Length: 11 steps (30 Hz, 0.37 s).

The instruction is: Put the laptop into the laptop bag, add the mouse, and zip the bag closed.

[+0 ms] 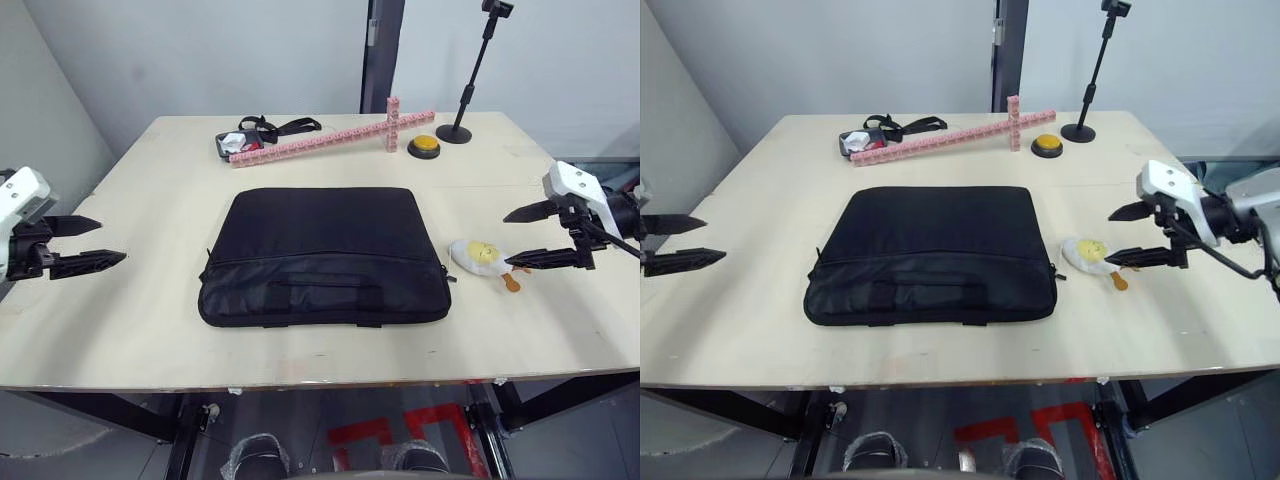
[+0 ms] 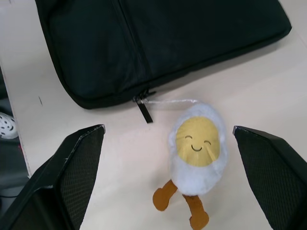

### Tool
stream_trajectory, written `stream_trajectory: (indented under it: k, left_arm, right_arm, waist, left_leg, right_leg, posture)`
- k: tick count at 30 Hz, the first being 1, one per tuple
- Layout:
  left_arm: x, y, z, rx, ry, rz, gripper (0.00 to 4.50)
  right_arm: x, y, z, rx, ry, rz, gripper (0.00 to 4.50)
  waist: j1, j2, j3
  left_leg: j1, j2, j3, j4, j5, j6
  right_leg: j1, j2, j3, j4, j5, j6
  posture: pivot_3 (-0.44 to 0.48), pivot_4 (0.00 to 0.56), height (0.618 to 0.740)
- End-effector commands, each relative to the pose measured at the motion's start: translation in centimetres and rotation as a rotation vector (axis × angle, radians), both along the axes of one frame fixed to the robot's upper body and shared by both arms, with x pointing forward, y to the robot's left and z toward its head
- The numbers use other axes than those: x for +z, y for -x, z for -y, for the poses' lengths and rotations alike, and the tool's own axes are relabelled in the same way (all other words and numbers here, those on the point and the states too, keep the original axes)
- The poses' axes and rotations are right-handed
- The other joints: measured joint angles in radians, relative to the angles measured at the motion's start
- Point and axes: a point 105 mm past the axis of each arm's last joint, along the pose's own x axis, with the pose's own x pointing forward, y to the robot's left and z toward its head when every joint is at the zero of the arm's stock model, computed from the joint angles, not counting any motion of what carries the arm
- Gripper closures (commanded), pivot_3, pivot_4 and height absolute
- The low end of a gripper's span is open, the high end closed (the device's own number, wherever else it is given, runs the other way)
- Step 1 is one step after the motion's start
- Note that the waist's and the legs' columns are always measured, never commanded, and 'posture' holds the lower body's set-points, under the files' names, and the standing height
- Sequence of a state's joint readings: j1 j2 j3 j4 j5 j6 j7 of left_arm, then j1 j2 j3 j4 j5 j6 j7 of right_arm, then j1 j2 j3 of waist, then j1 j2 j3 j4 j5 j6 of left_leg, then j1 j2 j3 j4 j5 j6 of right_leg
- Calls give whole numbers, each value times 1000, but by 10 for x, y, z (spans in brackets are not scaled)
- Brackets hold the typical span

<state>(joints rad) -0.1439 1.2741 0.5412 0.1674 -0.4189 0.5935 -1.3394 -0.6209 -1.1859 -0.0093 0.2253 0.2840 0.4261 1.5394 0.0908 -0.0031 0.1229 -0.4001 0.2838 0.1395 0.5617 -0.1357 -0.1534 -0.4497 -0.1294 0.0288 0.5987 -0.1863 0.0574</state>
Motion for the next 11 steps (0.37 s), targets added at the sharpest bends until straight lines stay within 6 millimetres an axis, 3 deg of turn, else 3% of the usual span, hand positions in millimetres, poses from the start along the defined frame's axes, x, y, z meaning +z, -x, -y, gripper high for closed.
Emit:
stream_trajectory:
  k: [1,11]
  left_arm:
    - [18,9,-9,18,-17,30,21]
    - [18,7,-10,9,-60,46,21]
  right_arm:
    - [26,8,3,12,-2,60,0]
    - [24,17,0,41,14,45,0]
  waist:
    - [1,0,0]
    - [1,0,0]
  left_leg:
    - [0,0,0,0,0,0]
    - [0,0,-1,6,0,1]
  right_leg:
    - [0,0,0,0,0,0]
    - [0,0,1,7,0,0]
  posture:
    - [0,150,740]
    - [0,150,740]
